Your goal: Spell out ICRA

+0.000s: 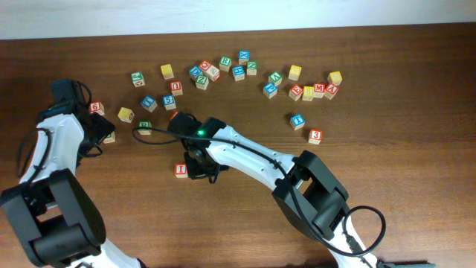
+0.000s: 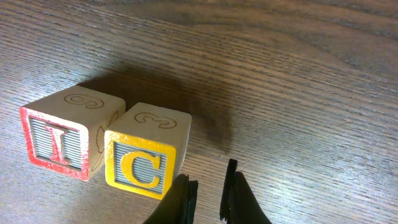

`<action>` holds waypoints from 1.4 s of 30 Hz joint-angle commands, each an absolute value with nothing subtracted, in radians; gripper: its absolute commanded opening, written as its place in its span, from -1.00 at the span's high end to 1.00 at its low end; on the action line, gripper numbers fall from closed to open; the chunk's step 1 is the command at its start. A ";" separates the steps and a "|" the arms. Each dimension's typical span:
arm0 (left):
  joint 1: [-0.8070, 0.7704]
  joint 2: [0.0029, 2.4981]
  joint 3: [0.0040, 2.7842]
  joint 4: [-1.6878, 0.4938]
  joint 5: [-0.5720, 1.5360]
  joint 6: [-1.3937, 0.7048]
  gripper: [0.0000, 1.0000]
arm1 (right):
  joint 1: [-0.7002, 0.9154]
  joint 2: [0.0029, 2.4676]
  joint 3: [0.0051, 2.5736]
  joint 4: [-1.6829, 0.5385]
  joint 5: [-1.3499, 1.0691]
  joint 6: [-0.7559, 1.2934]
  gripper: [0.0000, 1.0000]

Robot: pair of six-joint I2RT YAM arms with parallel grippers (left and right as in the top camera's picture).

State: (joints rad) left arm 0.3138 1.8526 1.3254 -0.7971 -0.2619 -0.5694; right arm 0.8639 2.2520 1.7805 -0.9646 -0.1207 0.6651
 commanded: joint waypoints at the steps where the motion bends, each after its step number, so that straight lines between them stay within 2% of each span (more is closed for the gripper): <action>1: 0.315 1.831 1.322 -0.798 -0.265 -0.572 -0.99 | 0.872 2.215 1.776 -0.975 -0.044 0.659 0.81; 10: 0.315 1.831 1.322 -0.798 -0.265 -0.572 -0.99 | 0.870 2.215 1.776 -0.976 -0.007 0.660 0.80; 17: 0.315 1.831 1.322 -0.798 -0.265 -0.572 -0.99 | 0.870 2.215 1.776 -0.968 -0.087 0.660 0.80; 42: 0.315 1.831 1.322 -0.798 -0.265 -0.572 -0.99 | 0.871 2.215 1.776 -0.927 -0.105 0.660 0.80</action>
State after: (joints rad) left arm 0.3138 1.8526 1.3254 -0.7971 -0.2619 -0.5694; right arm 0.8639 2.2520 1.7805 -0.9291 -0.0959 0.6575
